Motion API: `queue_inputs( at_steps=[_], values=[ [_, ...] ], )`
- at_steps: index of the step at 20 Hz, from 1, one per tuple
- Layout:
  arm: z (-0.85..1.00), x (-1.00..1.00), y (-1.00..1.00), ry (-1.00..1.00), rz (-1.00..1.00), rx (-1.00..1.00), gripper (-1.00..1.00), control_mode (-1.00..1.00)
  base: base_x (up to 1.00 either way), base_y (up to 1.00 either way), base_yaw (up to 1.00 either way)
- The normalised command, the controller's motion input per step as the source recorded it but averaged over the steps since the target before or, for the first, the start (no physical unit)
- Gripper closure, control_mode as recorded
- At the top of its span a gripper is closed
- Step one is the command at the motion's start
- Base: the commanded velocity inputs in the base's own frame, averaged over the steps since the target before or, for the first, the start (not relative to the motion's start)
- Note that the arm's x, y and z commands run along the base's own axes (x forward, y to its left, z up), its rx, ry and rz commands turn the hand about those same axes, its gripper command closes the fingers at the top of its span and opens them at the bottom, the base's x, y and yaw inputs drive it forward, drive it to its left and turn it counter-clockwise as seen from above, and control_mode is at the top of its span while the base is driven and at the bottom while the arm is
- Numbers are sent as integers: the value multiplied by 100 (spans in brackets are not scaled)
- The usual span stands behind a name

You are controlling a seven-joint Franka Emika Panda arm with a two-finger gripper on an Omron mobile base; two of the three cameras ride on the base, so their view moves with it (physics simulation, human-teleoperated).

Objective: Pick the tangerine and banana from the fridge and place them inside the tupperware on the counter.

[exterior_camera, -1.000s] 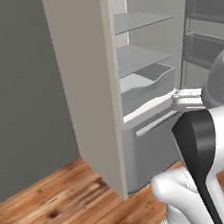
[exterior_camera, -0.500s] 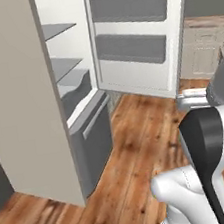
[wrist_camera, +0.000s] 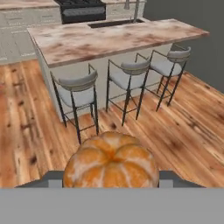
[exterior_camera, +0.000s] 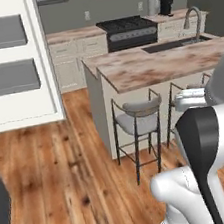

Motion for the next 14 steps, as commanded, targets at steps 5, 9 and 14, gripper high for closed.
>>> queue_inputs(
  at_steps=[5, 9, 14],
  values=[
    [0, 0, 0, 0, 0, 0, 100, 100, 3, -96, -63],
    [0, 0, 0, 0, 0, 0, 100, 100, 13, -100, -20],
    [0, 0, 0, 0, 0, 0, 100, 100, 25, -100, -2]
  ],
)
